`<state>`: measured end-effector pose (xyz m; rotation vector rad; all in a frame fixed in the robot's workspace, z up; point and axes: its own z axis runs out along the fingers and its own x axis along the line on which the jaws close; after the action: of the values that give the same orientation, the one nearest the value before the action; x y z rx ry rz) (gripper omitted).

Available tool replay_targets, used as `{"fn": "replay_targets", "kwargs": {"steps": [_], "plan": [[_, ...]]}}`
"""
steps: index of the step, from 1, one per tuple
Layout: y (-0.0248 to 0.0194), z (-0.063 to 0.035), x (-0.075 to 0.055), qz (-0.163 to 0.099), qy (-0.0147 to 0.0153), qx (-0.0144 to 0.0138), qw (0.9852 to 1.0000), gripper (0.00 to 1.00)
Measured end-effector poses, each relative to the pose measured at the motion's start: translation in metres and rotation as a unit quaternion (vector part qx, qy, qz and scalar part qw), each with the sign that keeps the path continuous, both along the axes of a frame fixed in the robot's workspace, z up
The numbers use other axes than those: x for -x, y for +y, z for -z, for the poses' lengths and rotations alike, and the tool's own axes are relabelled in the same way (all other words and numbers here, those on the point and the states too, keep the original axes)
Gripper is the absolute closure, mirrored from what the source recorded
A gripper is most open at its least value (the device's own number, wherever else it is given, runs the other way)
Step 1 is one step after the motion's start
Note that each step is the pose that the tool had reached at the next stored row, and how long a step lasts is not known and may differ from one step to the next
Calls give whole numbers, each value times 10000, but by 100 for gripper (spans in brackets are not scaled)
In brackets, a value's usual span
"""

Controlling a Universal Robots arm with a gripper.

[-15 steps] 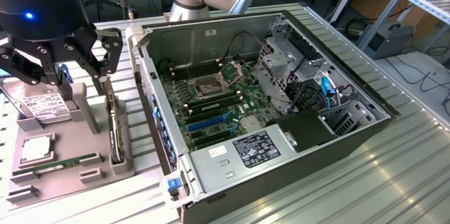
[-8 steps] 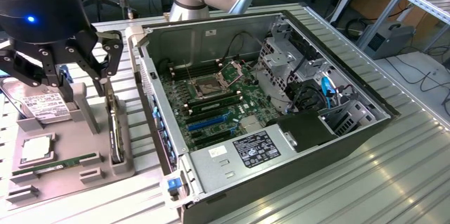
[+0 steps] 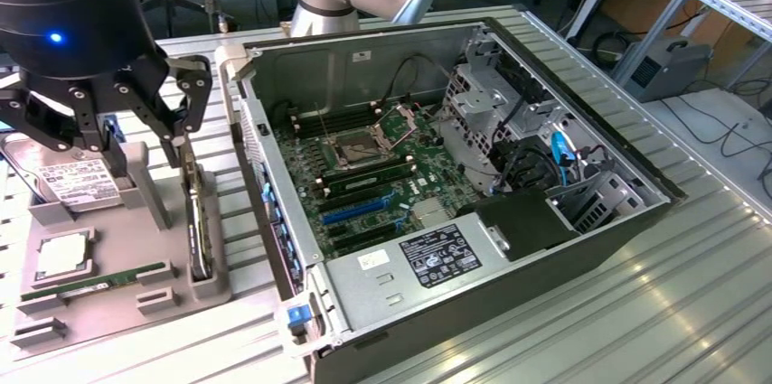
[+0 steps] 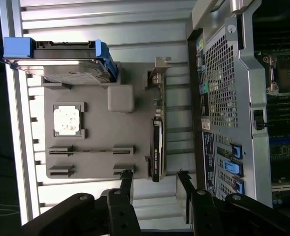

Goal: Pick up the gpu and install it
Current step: 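Pick up the gpu and move the gpu toward the slot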

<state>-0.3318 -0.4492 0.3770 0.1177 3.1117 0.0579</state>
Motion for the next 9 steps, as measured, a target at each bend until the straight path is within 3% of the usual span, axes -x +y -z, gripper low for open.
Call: {"fn": "replay_targets", "kwargs": {"steps": [9], "plan": [[0, 19, 0, 0, 0, 0, 10000, 52]]}}
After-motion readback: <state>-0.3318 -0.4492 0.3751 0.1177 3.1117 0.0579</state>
